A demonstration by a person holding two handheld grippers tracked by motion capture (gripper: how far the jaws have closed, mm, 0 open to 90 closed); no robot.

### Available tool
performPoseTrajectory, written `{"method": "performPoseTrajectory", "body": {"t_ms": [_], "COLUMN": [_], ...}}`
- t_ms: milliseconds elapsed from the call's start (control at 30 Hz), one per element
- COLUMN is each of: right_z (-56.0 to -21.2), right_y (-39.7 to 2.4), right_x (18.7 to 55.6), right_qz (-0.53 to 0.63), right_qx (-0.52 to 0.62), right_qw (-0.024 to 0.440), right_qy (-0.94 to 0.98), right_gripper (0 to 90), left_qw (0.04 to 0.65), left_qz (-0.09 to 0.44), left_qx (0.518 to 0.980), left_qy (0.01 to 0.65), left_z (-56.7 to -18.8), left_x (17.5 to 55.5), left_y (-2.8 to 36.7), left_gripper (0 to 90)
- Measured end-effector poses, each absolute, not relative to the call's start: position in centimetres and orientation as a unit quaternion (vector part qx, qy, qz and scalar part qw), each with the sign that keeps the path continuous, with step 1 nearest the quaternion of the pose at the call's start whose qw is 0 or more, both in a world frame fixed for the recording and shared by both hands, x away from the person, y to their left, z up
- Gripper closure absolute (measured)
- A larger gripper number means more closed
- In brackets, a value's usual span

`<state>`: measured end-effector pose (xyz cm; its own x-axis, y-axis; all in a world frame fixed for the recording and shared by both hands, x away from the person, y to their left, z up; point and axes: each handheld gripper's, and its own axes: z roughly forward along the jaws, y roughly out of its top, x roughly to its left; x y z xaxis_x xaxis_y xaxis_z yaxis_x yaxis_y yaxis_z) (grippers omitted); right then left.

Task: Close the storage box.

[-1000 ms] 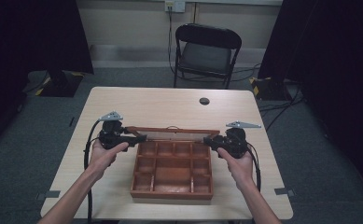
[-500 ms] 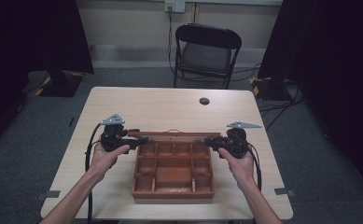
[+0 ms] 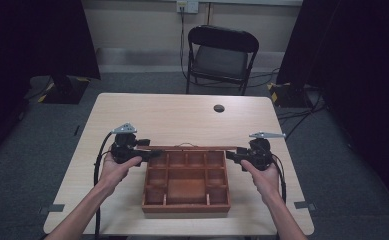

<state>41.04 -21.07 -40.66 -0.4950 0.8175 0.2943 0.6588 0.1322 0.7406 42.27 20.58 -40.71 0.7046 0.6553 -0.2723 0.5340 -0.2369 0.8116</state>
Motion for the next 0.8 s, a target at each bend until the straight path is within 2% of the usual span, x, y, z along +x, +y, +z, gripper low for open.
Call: {"method": "performPoseTrajectory", "body": {"t_ms": [333,667,800], "right_z": [-39.8,-38.3,-37.1], "right_y": [-21.9,-21.7,-21.6], "right_x": [40.8,40.6,40.9], "right_qz": [0.436,0.446,0.464], "right_qx": [0.488,0.485,0.477], "right_qw": [0.096,0.116,0.107], "right_qy": [0.75,0.743,0.739], "right_gripper": [50.6,49.5,46.6], "left_qw": [0.493,0.487,0.48], "left_qz": [0.06,0.061,0.067], "left_qx": [0.775,0.779,0.785], "left_qy": [0.391,0.39,0.386], "left_z": [-40.4,-40.6,-40.5], "left_x": [41.9,41.1,40.8], "left_y": [21.0,21.6,21.6], "left_gripper": [20.3,16.8,16.9]}}
